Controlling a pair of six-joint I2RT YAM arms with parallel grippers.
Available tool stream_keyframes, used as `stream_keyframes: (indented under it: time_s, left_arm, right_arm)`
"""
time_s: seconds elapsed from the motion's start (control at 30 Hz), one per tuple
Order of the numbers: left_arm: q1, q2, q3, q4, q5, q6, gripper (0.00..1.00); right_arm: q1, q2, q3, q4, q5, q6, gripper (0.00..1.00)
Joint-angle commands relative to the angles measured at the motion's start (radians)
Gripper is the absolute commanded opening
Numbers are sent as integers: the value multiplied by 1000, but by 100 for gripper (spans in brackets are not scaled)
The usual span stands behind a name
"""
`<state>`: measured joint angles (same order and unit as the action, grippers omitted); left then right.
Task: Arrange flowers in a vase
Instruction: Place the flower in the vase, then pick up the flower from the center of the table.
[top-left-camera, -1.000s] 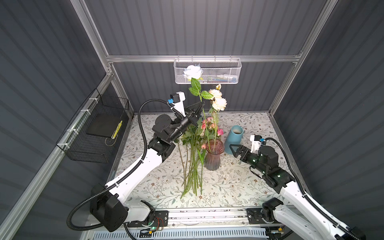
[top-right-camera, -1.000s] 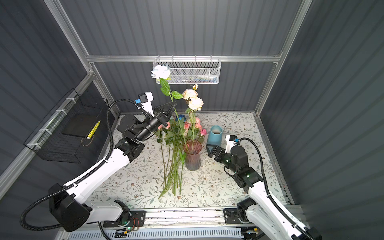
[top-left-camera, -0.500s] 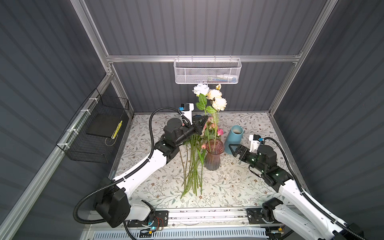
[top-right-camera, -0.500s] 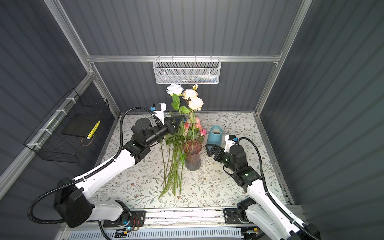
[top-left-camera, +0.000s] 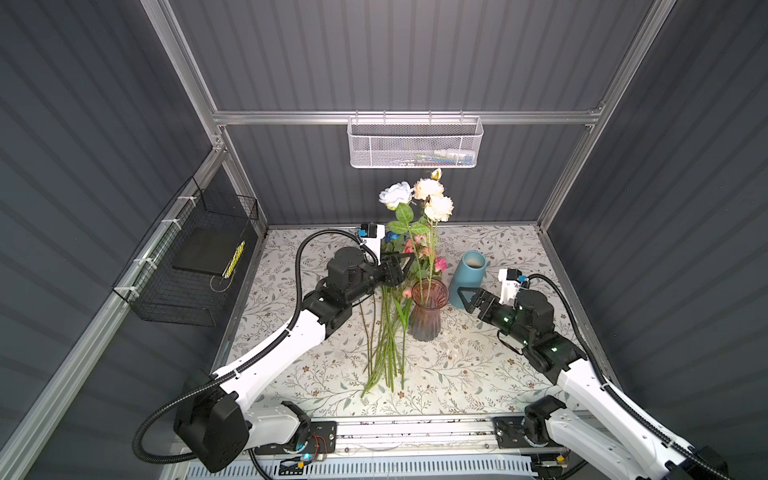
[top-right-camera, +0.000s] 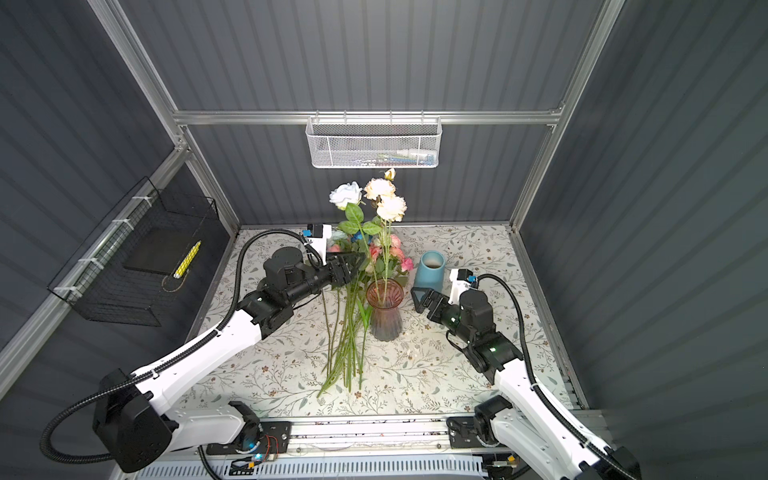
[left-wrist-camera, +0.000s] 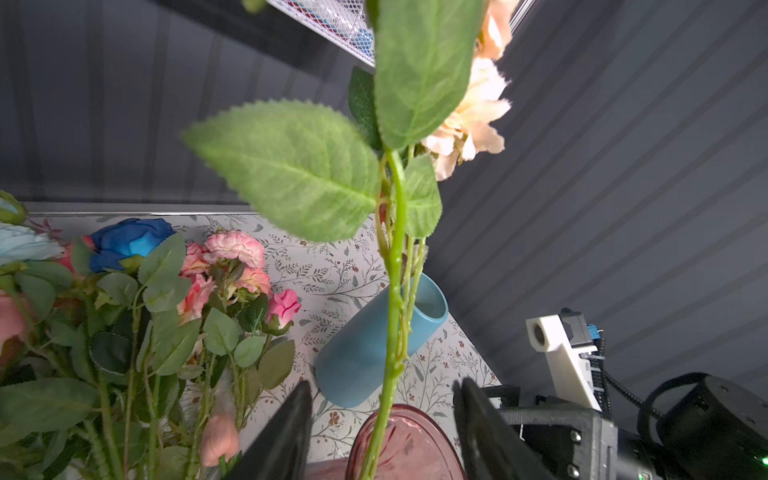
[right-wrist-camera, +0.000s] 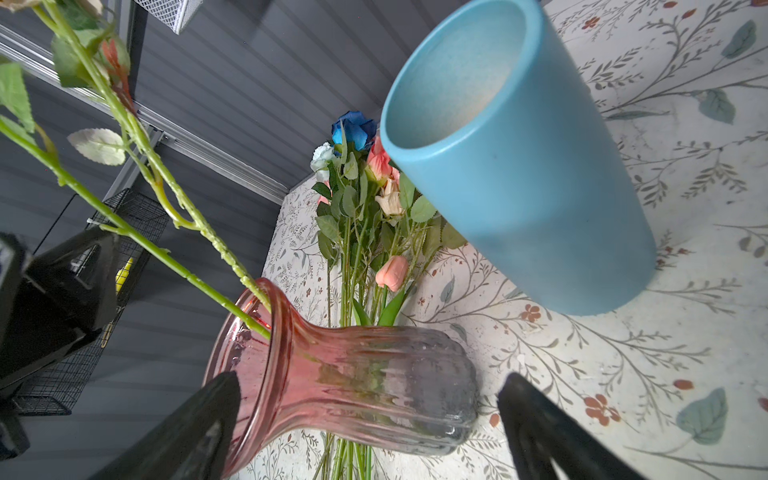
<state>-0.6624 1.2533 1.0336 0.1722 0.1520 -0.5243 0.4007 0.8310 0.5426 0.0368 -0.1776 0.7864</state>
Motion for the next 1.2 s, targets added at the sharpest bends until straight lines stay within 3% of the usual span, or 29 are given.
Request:
stream_keyframes:
  time_s: [0.0, 0.17, 0.27, 0.37, 0.47, 0.57, 0.73, 1.1, 1.17]
  left_arm:
    - [-8, -84, -19, -54, -44, 16, 59]
    - [-8, -187, -104, -186, -184, 11, 61]
    - [10, -191, -147, -286, -261, -13, 56]
    - [83, -98, -159, -352, -224, -42, 49]
    - [150, -1, -206, -306, -187, -71, 48]
    - [161, 105, -205, -269, -214, -73, 47]
    - [192, 272, -173, -224, -283, -76, 36]
    - [220, 542, -69, -204, -414, -64, 37]
    - [224, 576, -46, -209, -424, -57, 31]
  right_arm:
    - [-3, -10, -11, 14, -12, 5, 99]
    - [-3, -20, -25, 19, -5, 13, 99]
    - [-3, -17, -29, 22, -9, 11, 99]
    - [-3, -7, -31, 24, -19, 16, 99]
    - [-3, -8, -35, 22, -25, 20, 99]
    - [-4, -26, -42, 11, -21, 22, 99]
    - [-5, -63, -44, -18, -11, 16, 99]
    - [-11, -106, -57, -41, -3, 12, 99]
    - [-11, -107, -57, -41, -6, 14, 99]
